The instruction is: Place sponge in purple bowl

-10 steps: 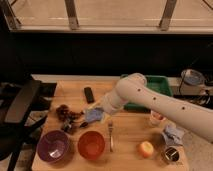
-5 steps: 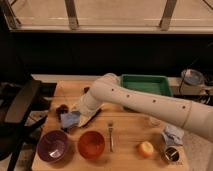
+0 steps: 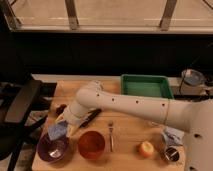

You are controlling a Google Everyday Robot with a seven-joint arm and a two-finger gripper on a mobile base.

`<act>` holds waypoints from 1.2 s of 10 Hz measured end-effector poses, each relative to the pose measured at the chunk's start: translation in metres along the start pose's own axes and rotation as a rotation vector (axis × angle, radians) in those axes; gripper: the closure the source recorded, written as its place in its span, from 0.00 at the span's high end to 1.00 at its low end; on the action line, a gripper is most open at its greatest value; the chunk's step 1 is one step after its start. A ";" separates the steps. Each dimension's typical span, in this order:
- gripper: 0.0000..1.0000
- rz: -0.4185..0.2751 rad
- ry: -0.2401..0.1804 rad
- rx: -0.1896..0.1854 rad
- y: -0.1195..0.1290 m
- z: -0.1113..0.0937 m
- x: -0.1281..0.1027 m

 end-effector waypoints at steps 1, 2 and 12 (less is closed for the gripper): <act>0.30 -0.006 -0.014 -0.006 0.005 0.006 -0.006; 0.39 -0.023 -0.028 -0.011 0.007 0.012 -0.016; 0.42 -0.080 -0.041 -0.084 -0.005 0.032 -0.033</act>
